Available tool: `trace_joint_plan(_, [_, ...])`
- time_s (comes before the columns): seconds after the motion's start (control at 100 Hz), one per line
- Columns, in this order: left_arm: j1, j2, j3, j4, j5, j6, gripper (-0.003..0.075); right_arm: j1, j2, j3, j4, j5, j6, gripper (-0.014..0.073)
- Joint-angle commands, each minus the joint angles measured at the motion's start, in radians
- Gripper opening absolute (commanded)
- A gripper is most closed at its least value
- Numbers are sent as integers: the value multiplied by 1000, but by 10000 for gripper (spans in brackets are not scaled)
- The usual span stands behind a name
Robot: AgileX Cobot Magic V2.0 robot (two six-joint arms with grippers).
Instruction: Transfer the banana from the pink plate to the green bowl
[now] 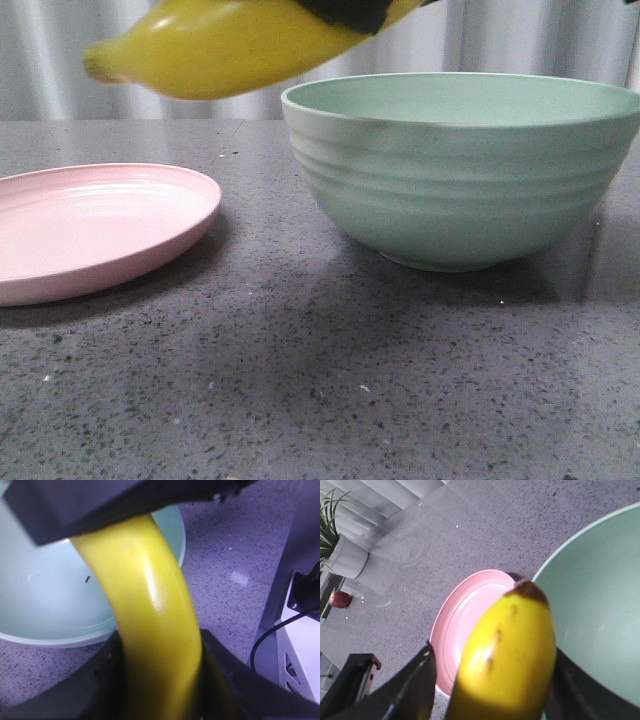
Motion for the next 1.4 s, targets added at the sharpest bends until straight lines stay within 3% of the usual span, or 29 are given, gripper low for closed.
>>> trace_joint_plan(0.0, [-7,-22,-35,-32,-59,5,-20,10,3,-52,20,-17,-16,358])
trace_joint_plan(0.11, [-7,-22,-35,-32,-57,5,-20,10,5,-52,20,-11,-16,285])
trace_joint_plan(0.29, [-7,-22,-35,-32,-57,5,-14,10,5,-52,18,-11,-19,61])
trace_joint_plan(0.42, [-7,-22,-35,-32,-57,5,117,10,5,-52,16,-11,-34,-67])
trace_joint_plan(0.56, [-7,-30,-35,-15,-57,5,318,10,5,-52,16,-11,-38,-71])
trace_joint_plan(0.65, [-7,-51,-35,32,-57,1,382,10,-2,-52,8,-26,-47,-71])
trace_joint_plan(0.84, [49,-122,-50,41,-60,-1,384,-24,-31,-58,-11,-93,-99,-71])
trace_joint_plan(1.06, [113,-210,-53,41,-64,-2,384,-123,-36,-109,-248,-149,-99,-71])
trace_joint_plan(1.39, [121,-224,-53,35,-64,-3,384,-186,38,-109,-388,-169,-99,-71])
